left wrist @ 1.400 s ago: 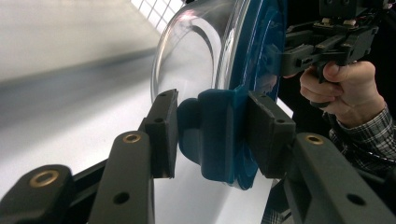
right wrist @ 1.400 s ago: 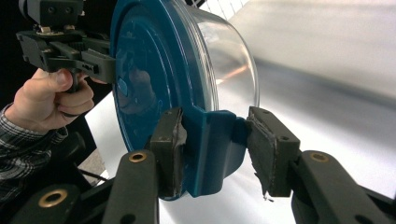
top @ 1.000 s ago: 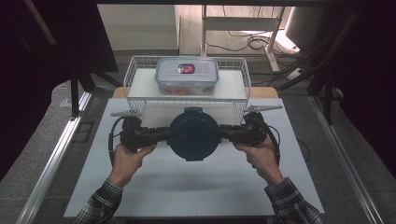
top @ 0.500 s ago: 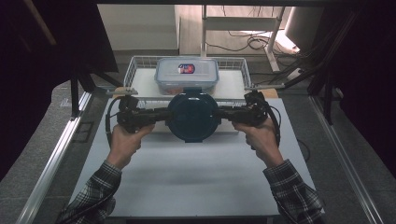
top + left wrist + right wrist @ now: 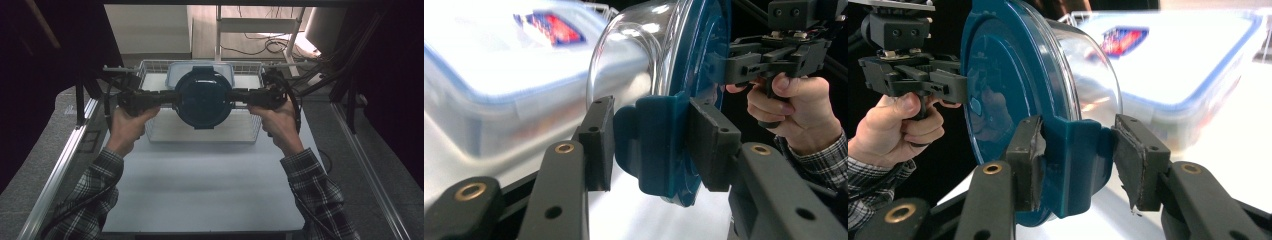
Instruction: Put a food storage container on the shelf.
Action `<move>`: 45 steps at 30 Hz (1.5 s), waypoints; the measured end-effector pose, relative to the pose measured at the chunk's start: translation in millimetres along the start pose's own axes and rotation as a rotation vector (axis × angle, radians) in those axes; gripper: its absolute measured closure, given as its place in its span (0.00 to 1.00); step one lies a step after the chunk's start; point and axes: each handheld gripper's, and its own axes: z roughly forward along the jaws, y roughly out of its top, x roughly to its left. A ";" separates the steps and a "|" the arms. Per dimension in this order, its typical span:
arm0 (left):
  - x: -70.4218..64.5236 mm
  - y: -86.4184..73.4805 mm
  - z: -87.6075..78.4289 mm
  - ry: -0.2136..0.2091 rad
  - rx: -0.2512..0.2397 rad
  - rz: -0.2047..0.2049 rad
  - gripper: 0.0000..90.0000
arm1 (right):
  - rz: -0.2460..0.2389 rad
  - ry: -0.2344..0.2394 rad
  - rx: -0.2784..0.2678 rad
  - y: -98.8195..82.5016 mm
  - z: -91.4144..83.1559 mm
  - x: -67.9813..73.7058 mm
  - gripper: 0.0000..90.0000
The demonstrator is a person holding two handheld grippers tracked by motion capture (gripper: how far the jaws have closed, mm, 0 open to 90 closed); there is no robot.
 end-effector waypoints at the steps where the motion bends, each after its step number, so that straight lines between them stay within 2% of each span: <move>1: -0.2 5.2 -1.0 0.001 -0.002 0.004 0.63 | -0.004 0.000 -0.004 3.5 -0.3 0.1 0.61; 8: 4.6 40.2 -6.1 0.004 -0.012 0.027 0.63 | -0.017 -0.002 -0.035 35.1 -0.2 0.6 0.61; 14: 13.6 60.5 -6.9 0.009 -0.026 0.025 0.63 | -0.009 0.008 -0.055 54.3 6.4 -6.3 0.61; 18: 22.3 66.9 -4.2 0.003 -0.036 0.023 0.63 | -0.014 0.000 -0.064 63.8 10.7 -10.9 0.61; 28: 44.0 71.0 6.9 -0.008 -0.054 -0.007 0.63 | 0.011 -0.022 -0.075 74.4 22.7 -25.1 0.61; 32: 45.5 72.1 7.1 0.002 -0.063 0.013 0.63 | 0.016 -0.012 -0.078 75.3 25.8 -29.2 0.61; 37: 46.1 69.2 8.6 0.029 -0.088 0.028 0.60 | 0.014 -0.011 -0.096 75.5 29.2 -32.2 0.60; 41: 48.9 66.8 9.6 0.035 -0.091 0.020 0.57 | 0.023 -0.007 -0.099 74.3 30.6 -32.9 0.58; 43: 49.3 65.8 11.4 0.059 -0.087 0.023 0.55 | 0.021 -0.015 -0.106 73.7 31.6 -33.1 0.58; 45: 48.7 65.4 15.7 0.097 -0.055 0.035 0.54 | 0.018 -0.028 -0.103 73.7 33.5 -32.9 0.55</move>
